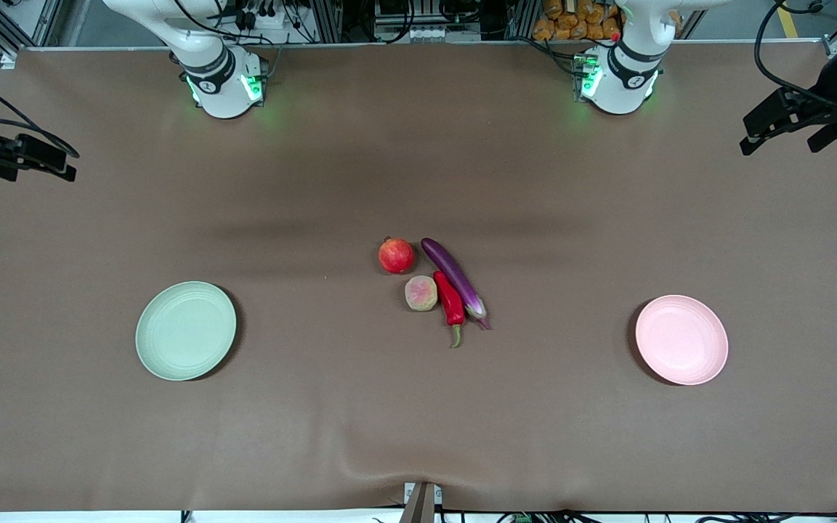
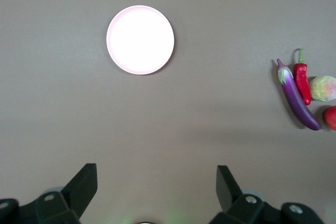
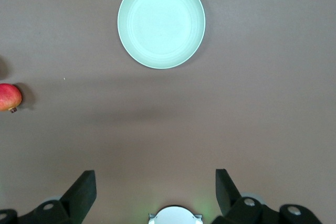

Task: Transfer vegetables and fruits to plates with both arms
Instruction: 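Reach the right gripper to the apple while the left gripper reaches the eggplant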

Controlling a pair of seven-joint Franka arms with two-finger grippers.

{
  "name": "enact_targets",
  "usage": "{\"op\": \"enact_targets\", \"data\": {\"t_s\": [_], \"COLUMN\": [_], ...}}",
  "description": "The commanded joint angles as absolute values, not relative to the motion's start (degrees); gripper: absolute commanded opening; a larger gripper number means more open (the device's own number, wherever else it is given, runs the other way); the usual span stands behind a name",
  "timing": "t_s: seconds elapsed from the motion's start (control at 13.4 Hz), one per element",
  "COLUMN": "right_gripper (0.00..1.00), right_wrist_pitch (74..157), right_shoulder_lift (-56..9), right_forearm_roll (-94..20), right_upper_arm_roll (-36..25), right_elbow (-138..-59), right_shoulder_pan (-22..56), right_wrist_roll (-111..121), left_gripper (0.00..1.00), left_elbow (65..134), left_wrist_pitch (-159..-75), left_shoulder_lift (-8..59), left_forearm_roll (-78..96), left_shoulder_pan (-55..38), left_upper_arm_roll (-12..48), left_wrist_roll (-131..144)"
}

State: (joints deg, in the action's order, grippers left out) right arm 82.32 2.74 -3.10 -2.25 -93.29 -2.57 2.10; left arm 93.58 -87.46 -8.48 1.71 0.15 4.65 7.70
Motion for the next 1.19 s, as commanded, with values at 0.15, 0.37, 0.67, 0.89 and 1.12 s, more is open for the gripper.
{"op": "enact_targets", "data": {"t_s": [0.15, 0.37, 0.67, 0.89, 1.12], "right_gripper": [1.00, 1.00, 1.00, 1.00, 1.00], "right_wrist_pitch": [79.6, 78.9, 78.0, 78.0, 78.7], "right_shoulder_lift": [3.6, 3.5, 3.3, 3.2, 2.9], "right_forearm_roll": [-1.9, -2.0, -1.9, -2.0, -2.5], "right_upper_arm_roll": [-2.5, -2.6, -2.6, -2.3, -2.3], "right_elbow": [-92.5, -91.5, -89.6, -88.7, -88.7], "right_shoulder_pan": [-2.7, -3.4, -4.0, -3.4, -3.3], "right_wrist_roll": [2.2, 2.2, 2.1, 2.0, 2.0], "left_gripper": [1.00, 1.00, 1.00, 1.00, 1.00], "left_elbow": [91.1, 90.0, 89.6, 89.9, 89.9], "left_wrist_pitch": [-86.0, -85.5, -83.2, -82.1, -82.1], "left_shoulder_lift": [-7.2, -6.9, -6.2, -6.2, -5.5], "left_forearm_roll": [-0.2, -0.6, -0.5, -0.4, 0.1], "left_shoulder_pan": [0.6, 0.6, 0.5, 0.5, 0.4], "left_upper_arm_roll": [4.8, 4.9, 5.0, 5.0, 5.1], "left_wrist_roll": [6.4, 6.2, 6.4, 6.6, 6.8]}}
